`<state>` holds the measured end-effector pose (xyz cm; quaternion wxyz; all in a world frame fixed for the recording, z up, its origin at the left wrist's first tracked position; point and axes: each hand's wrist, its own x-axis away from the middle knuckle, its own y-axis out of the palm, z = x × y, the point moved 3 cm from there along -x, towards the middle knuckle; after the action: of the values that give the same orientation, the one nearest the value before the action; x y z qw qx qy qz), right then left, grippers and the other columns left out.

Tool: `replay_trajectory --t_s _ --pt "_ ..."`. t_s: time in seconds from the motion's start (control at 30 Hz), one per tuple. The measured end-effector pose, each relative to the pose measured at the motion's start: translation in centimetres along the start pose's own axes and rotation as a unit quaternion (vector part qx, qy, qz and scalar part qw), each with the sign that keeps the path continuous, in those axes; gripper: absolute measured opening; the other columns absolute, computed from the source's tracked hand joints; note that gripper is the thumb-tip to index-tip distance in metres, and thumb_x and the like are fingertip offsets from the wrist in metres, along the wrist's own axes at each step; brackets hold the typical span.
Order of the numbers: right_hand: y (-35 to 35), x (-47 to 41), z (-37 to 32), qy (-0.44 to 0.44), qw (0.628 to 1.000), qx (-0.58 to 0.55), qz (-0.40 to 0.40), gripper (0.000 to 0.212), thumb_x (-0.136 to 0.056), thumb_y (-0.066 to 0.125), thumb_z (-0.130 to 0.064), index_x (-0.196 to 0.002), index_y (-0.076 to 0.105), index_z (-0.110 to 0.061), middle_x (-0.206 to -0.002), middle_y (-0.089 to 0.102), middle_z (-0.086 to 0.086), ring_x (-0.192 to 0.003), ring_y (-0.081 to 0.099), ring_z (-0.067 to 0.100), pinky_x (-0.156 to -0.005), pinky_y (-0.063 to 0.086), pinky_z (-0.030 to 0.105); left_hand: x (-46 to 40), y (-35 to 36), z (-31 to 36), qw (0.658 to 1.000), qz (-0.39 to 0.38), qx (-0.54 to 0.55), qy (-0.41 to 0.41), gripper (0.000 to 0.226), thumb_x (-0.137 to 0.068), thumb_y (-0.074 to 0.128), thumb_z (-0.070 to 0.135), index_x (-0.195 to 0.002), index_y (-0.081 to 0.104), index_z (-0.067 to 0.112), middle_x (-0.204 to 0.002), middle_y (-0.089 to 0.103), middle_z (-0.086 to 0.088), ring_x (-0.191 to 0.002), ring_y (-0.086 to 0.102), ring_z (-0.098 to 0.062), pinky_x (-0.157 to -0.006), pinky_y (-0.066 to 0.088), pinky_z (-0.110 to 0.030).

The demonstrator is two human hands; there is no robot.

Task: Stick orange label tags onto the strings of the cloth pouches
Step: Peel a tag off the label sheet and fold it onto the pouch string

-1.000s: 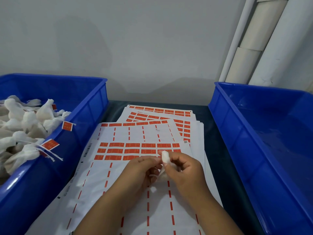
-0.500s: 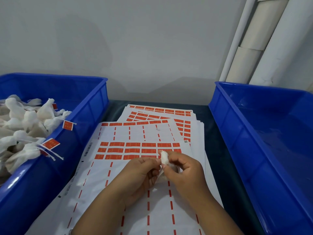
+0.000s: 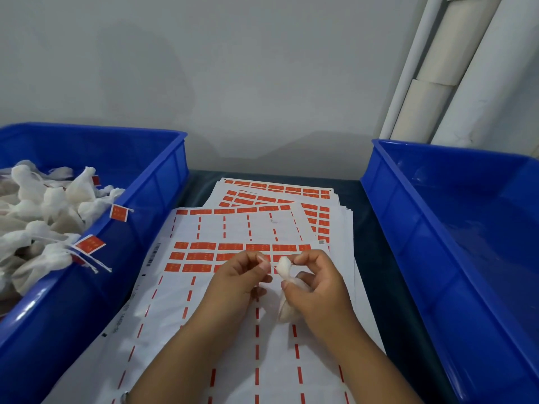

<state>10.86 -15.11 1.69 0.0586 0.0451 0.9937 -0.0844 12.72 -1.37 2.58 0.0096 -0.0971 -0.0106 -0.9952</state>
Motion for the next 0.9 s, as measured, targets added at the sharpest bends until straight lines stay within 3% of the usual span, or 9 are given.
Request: replay_trajectory --t_s 0.13,0.27,0.4,0.5,0.6,0.7,0.77,0.9 --pt "0.1 -0.4 0.1 0.025 0.998 -0.018 -0.049 0.030 -0.083 0.070 -0.016 -0.100 0.053 -0.032 -0.104 0.055 -0.035 -0.097 0.058 -0.001 -0.062 0.048 0.005 -0.2 -0.5 0.4 0.995 0.090 -0.026 0.042 0.011 -0.090 0.053 0.027 -0.083 0.062 0.024 -0.074 0.067 0.013 -0.072 0.064 -0.009 -0.050 0.043 -0.008" --pt "0.2 -0.5 0.0 0.040 0.992 -0.016 -0.121 0.038 -0.080 0.070 -0.021 -0.107 0.052 -0.040 -0.108 0.057 -0.031 -0.106 0.060 0.011 -0.087 0.056 0.027 -0.2 -1.1 0.6 0.982 0.161 -0.046 0.089 0.009 -0.090 0.053 0.029 -0.084 0.059 0.027 -0.077 0.063 0.015 -0.072 0.060 -0.009 -0.051 0.040 -0.006" --pt "0.5 -0.3 -0.7 0.060 0.977 -0.025 -0.205 0.050 -0.076 0.064 -0.017 -0.115 0.049 -0.043 -0.118 0.058 -0.027 -0.107 0.063 0.011 -0.091 0.054 0.030 0.0 -1.2 0.5 0.975 0.198 -0.030 0.096 0.008 -0.090 0.053 0.031 -0.085 0.059 0.028 -0.080 0.062 0.016 -0.074 0.060 -0.009 -0.055 0.041 -0.010" --pt "0.6 0.0 -0.8 0.070 0.967 -0.009 -0.247 0.051 -0.081 0.063 -0.010 -0.119 0.050 -0.042 -0.123 0.058 -0.022 -0.115 0.058 0.013 -0.094 0.053 0.038 0.3 -1.2 0.9 0.974 0.191 -0.037 0.114 0.007 -0.088 0.055 0.031 -0.082 0.059 0.030 -0.079 0.062 0.019 -0.075 0.060 -0.009 -0.056 0.041 -0.010" --pt "0.3 0.3 -0.8 0.062 0.962 0.003 -0.265 0.041 -0.078 0.065 -0.032 -0.115 0.056 -0.049 -0.118 0.061 -0.026 -0.115 0.057 0.009 -0.098 0.050 0.036 1.1 -0.8 2.0 0.973 0.135 -0.057 0.177 0.006 -0.081 0.056 0.036 -0.079 0.060 0.031 -0.076 0.063 0.026 -0.078 0.061 0.002 -0.049 0.041 -0.003" --pt "0.1 0.5 -1.4 0.071 0.959 -0.100 -0.255 0.020 -0.087 0.060 -0.044 -0.106 0.067 -0.045 -0.112 0.068 -0.018 -0.110 0.062 0.009 -0.098 0.048 0.030 1.7 0.0 2.2 0.972 0.085 -0.064 0.208 0.010 -0.075 0.055 0.036 -0.079 0.060 0.029 -0.075 0.064 0.020 -0.079 0.059 0.008 -0.050 0.041 -0.001" --pt "-0.3 0.3 -1.1 0.084 0.968 -0.112 -0.207 0.017 -0.088 0.056 -0.040 -0.099 0.070 -0.039 -0.107 0.070 -0.012 -0.106 0.065 0.012 -0.094 0.051 0.027 1.8 0.4 1.9 0.971 0.074 -0.100 0.205 0.002 -0.080 0.059 0.029 -0.079 0.060 0.030 -0.078 0.063 0.018 -0.078 0.061 -0.001 -0.053 0.042 -0.001" --pt "-0.9 -0.1 -0.7 0.096 0.970 -0.146 -0.170 0.015 -0.092 0.057 -0.023 -0.090 0.072 -0.026 -0.088 0.072 0.009 -0.083 0.070 0.023 -0.083 0.054 0.028 1.4 0.8 1.7 0.968 0.075 -0.143 0.194 0.008 -0.084 0.060 0.024 -0.079 0.058 0.031 -0.084 0.062 0.017 -0.080 0.060 -0.007 -0.056 0.043 -0.003"
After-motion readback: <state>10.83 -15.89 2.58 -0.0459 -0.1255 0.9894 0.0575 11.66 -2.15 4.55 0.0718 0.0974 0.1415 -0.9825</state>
